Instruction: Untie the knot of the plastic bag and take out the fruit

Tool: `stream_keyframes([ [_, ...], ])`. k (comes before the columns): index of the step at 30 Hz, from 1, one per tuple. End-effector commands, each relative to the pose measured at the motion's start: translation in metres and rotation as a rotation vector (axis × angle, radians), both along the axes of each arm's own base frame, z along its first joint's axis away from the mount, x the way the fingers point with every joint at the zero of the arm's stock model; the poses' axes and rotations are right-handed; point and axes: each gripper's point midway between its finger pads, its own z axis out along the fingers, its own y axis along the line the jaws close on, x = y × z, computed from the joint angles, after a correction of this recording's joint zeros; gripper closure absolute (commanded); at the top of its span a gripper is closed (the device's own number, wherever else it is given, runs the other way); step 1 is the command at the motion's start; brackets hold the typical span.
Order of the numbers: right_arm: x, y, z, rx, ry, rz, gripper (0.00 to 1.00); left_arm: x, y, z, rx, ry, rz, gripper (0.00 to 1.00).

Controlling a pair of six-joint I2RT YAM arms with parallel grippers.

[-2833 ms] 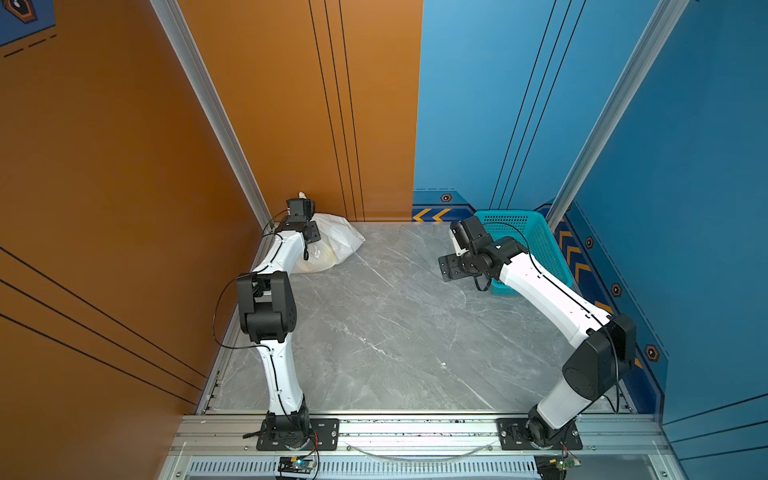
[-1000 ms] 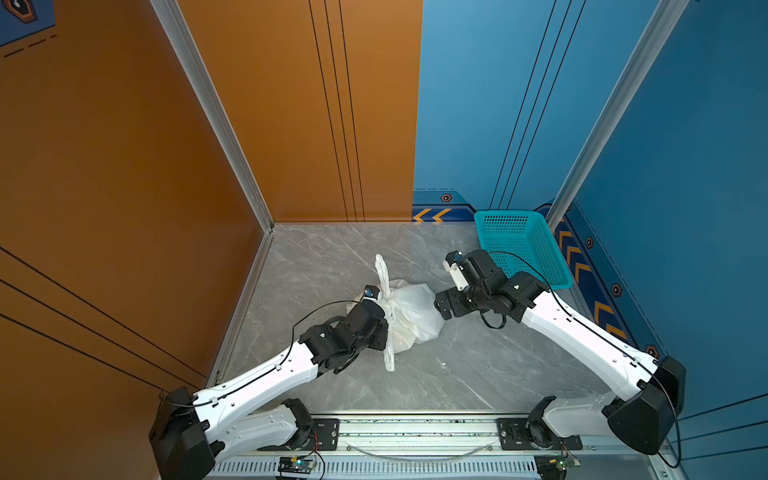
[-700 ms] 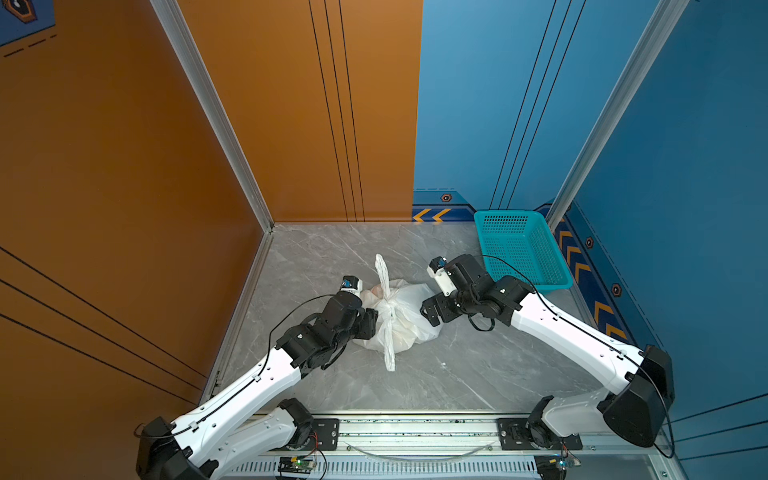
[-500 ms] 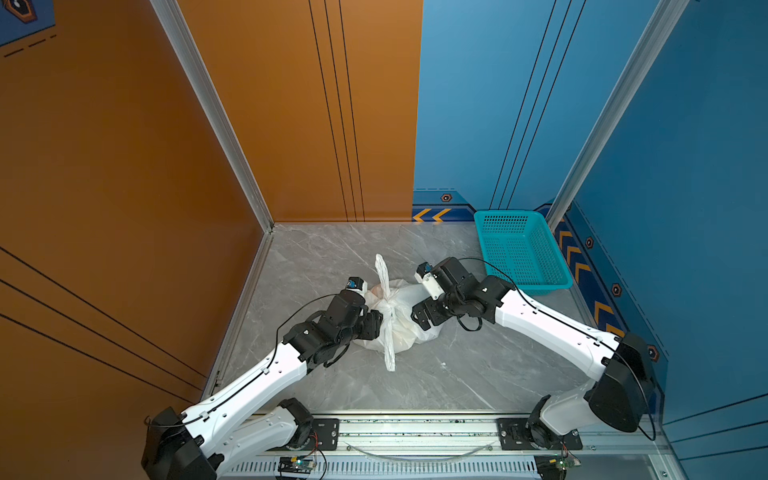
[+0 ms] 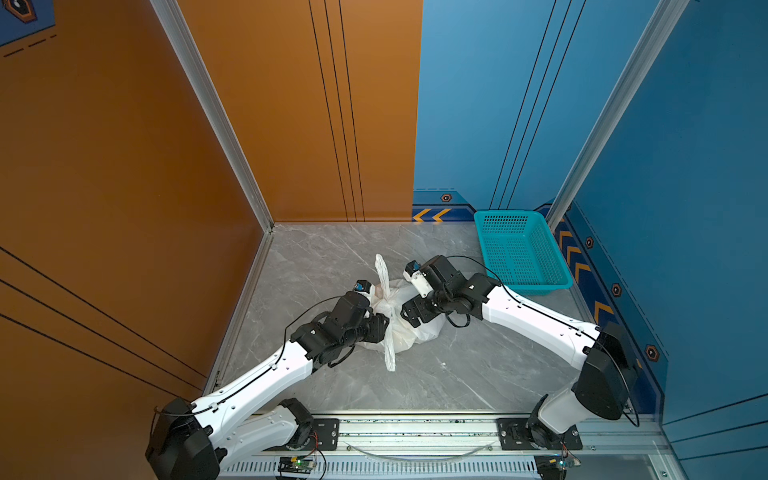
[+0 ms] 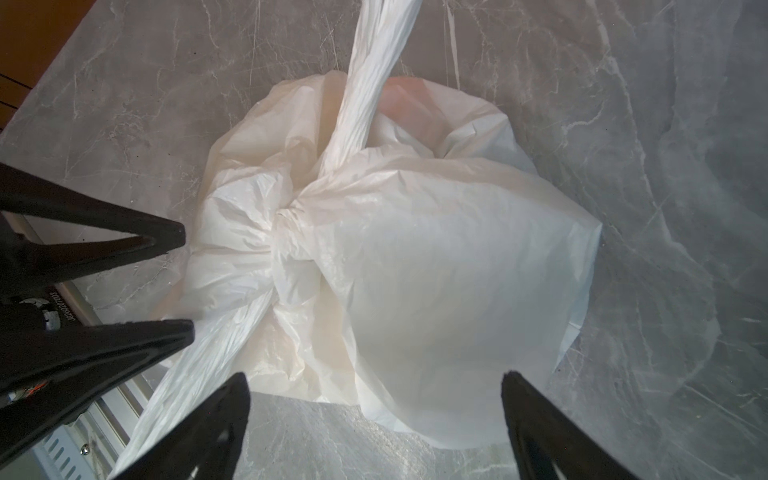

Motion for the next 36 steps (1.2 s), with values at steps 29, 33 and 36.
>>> stream_keyframes([
  [29,0.04,-0.011,-0.004,-0.026,-0.07,-0.043,1.0,-0.006,0.022,-0.014,0.066,-0.008,0.055,1.0],
  [33,0.031,-0.05,0.003,0.0,-0.058,-0.122,1.0,-0.008,0.028,-0.01,0.059,-0.02,0.065,1.0],
  [36,0.025,-0.084,0.003,0.009,-0.051,-0.209,1.0,-0.009,0.036,-0.016,0.063,-0.008,0.083,1.0],
])
